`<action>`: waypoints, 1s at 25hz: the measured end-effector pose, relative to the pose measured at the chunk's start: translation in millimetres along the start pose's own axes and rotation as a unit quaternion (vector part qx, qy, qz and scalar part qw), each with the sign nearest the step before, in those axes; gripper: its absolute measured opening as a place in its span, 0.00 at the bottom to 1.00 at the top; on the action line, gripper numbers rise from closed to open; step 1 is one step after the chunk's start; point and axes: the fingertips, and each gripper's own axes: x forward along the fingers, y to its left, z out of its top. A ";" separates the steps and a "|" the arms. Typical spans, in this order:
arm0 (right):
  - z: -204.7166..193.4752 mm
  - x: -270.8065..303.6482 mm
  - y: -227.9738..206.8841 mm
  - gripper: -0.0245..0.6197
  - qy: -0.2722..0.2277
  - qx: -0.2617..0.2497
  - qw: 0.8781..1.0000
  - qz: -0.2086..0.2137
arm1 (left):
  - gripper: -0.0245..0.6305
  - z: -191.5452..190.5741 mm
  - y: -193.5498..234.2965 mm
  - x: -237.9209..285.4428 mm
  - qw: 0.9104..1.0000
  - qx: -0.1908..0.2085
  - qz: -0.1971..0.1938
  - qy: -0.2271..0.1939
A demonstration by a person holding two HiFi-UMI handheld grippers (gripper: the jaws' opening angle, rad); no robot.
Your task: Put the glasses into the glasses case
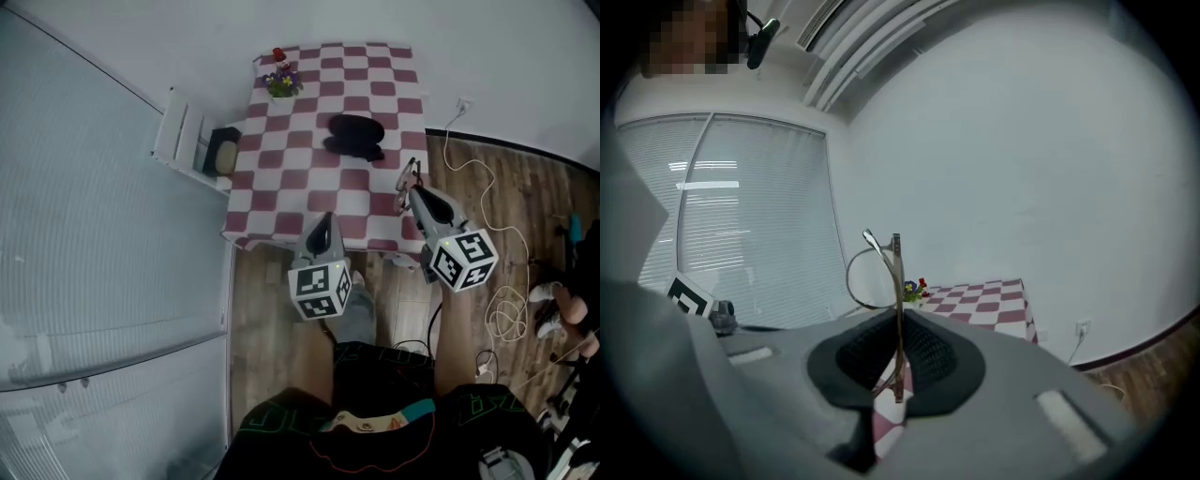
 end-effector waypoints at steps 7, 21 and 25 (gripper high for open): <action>-2.4 35.5 -10.9 0.07 0.006 0.017 1.000 -0.015 | 0.05 8.7 8.3 49.3 0.999 0.022 -0.029 0.024; 7.9 101.1 -44.8 0.07 0.036 -0.003 0.997 -0.063 | 0.05 18.3 62.0 117.0 0.999 -0.005 -0.037 0.035; 8.6 114.7 -39.4 0.07 0.054 -0.031 0.996 -0.065 | 0.05 11.8 64.1 127.9 0.998 -0.020 -0.043 0.043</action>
